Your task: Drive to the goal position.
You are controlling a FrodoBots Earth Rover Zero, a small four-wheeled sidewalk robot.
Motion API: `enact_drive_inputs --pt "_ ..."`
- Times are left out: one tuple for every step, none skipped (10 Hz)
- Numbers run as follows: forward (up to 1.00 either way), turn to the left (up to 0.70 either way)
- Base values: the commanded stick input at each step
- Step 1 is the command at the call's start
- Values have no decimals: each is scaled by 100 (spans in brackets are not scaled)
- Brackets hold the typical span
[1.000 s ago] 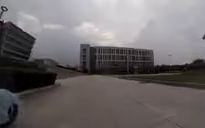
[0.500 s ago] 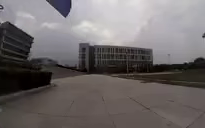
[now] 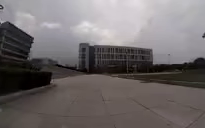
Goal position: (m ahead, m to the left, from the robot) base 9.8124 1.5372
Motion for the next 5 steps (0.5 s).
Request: enact_drive_inputs --pt "70 12" --pt "70 19" --pt "70 34" --pt "70 35" --pt "70 32"
